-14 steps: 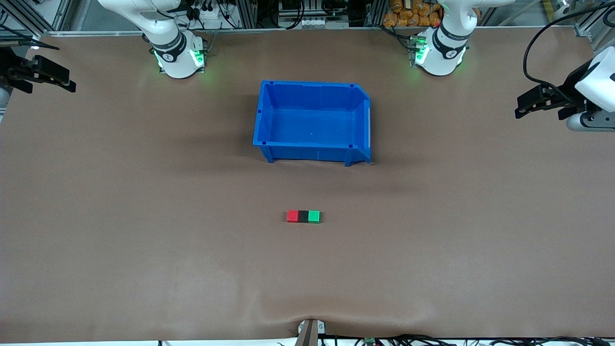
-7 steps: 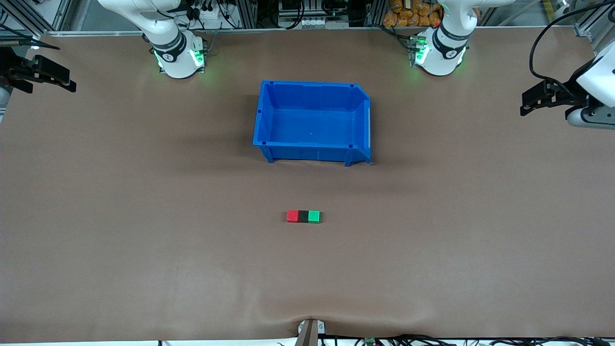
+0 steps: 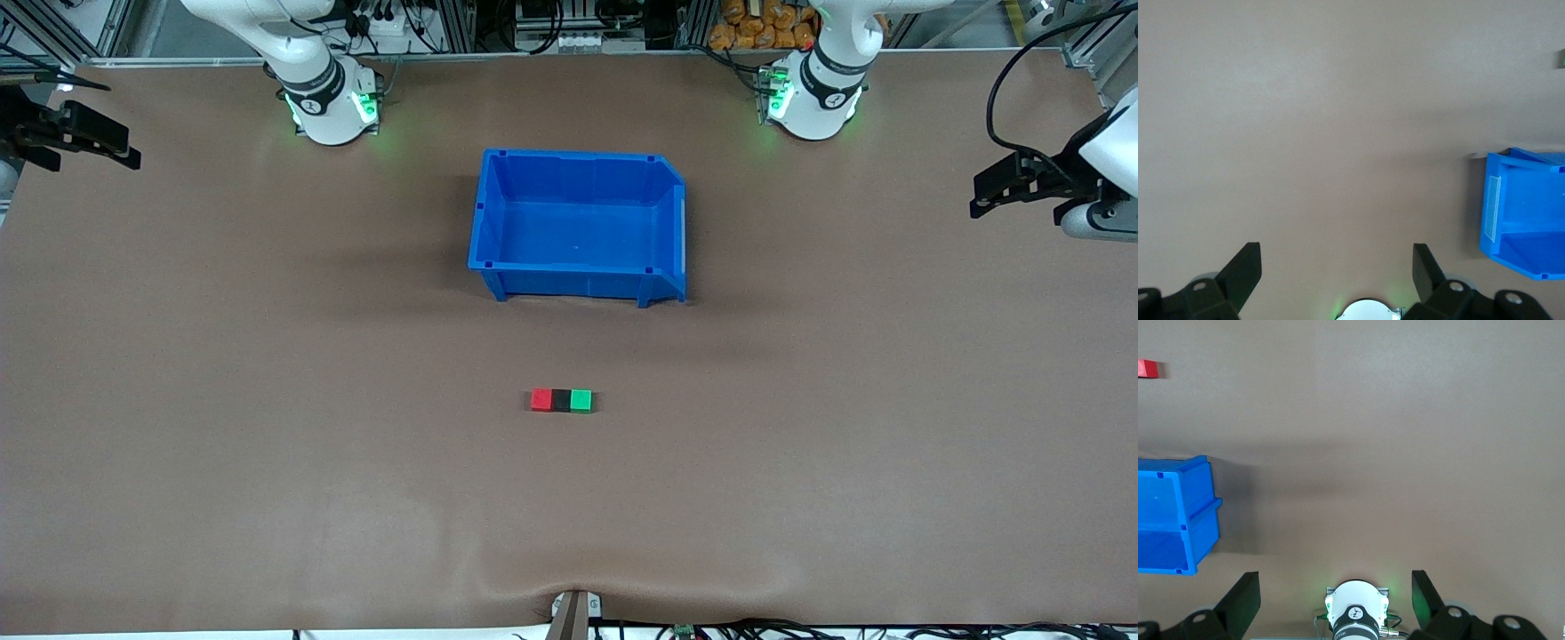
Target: Attach green and red cubes to black cube
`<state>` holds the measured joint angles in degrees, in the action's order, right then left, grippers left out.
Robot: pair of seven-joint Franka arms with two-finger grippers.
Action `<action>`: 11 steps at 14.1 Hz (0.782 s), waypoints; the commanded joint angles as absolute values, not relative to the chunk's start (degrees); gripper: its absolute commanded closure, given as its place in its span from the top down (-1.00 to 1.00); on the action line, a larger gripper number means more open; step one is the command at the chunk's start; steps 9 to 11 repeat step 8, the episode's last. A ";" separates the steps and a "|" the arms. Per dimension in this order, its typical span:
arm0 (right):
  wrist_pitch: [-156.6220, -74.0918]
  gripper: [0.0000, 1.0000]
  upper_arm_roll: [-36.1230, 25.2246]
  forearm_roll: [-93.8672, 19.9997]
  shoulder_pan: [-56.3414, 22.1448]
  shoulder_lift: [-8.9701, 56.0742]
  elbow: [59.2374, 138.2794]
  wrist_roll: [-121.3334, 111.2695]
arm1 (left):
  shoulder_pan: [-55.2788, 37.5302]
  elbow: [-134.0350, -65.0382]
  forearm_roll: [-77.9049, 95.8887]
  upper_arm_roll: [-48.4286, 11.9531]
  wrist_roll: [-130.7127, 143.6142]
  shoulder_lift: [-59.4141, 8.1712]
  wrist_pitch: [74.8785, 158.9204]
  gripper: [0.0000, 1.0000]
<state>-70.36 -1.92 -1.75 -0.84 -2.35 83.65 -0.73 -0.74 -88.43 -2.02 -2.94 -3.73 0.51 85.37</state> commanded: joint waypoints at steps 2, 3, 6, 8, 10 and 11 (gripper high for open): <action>-70.22 1.00 -2.64 -2.37 -1.32 -3.52 84.81 -1.14 | -0.79 -86.92 -3.16 -3.08 -5.44 -0.26 84.38 1.00; -70.40 1.00 -2.64 -2.37 -1.23 -3.52 84.81 -1.14 | -0.79 -86.92 -3.16 -3.08 -6.32 -0.26 84.38 1.00; -71.19 1.00 -2.64 -2.37 -0.97 -3.60 85.16 -1.14 | -0.70 -86.92 -3.16 -2.99 -6.50 -0.26 84.38 1.00; -73.03 1.00 -2.64 -2.37 -0.70 -4.83 87.09 -1.14 | -0.70 -86.92 -3.16 -2.99 -6.42 -0.26 84.38 1.00; -73.03 1.00 -2.64 -2.37 -0.70 -4.83 87.09 -1.14 | -0.70 -86.92 -3.16 -2.99 -6.42 -0.26 84.38 1.00; -73.03 1.00 -2.64 -2.37 -0.70 -4.83 87.09 -1.14 | -0.70 -86.92 -3.16 -2.99 -6.42 -0.26 84.38 1.00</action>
